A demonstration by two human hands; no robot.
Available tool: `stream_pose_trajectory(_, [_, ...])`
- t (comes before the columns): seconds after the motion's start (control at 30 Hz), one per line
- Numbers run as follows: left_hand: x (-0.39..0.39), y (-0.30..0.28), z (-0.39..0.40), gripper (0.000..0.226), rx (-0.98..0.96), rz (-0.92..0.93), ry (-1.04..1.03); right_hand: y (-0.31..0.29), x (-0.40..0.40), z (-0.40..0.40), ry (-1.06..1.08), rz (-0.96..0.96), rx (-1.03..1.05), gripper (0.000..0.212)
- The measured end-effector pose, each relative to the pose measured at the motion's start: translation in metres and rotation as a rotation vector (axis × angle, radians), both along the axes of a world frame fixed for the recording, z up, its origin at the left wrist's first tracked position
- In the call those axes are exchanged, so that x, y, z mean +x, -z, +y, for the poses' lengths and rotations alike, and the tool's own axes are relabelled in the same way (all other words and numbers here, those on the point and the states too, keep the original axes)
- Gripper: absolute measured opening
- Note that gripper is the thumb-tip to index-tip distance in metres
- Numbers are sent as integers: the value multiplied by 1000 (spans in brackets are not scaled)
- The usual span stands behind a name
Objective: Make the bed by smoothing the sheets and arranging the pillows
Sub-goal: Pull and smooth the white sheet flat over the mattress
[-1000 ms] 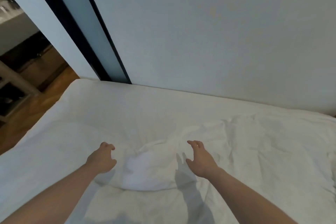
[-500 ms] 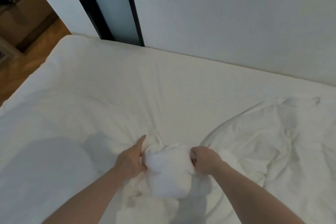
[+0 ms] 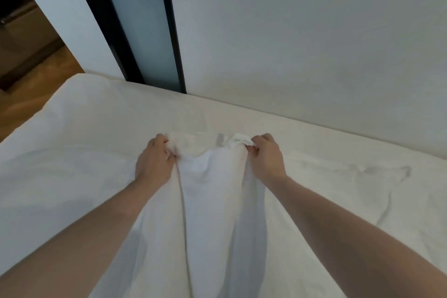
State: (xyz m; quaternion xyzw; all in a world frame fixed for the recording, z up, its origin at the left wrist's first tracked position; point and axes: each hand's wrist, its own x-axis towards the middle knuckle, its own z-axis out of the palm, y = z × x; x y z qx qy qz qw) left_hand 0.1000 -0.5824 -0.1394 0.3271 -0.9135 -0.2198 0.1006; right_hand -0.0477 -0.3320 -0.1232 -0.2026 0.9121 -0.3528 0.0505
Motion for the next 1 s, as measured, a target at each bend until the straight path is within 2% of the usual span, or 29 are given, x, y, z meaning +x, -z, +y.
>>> stream_pose_trajectory(0.07, [-10, 35, -5, 55, 46, -179, -74, 34, -4, -2, 98, -96, 79, 24])
stream_pose_trajectory(0.13, [-14, 68, -16, 80, 15, -353, -50, 76, -2, 9, 136, -207, 286, 50])
stream_pose_trajectory(0.2, [-12, 103, -28, 96, 22, -521, -30, 118, 8, 23, 169, -307, 493, 73])
stream_pose_trajectory(0.27, [-4, 137, -30, 103, 7, -600, -18, 160, 25, 32, 184, -306, 590, 85])
stream_pose_trajectory(0.37, [11, 174, -27, 94, -142, -428, 0, 202, 34, 28, 211, -100, 609, 89])
stream_pose_trajectory(0.43, [19, 191, -27, 86, -198, -274, -7, 219, 26, 21, 223, -39, 577, 89])
stream_pose_trajectory(0.53, [18, 206, -27, 83, -229, -185, -19, 239, 16, 19, 250, 13, 499, 88])
stream_pose_trajectory(0.8, [-10, 194, -11, 80, -189, -277, -176, 255, 10, 26, 284, -19, 415, 89])
stream_pose_trajectory(1.0, [-11, 209, -12, 77, -228, -284, -182, 258, 7, 19, 308, -25, 365, 89])
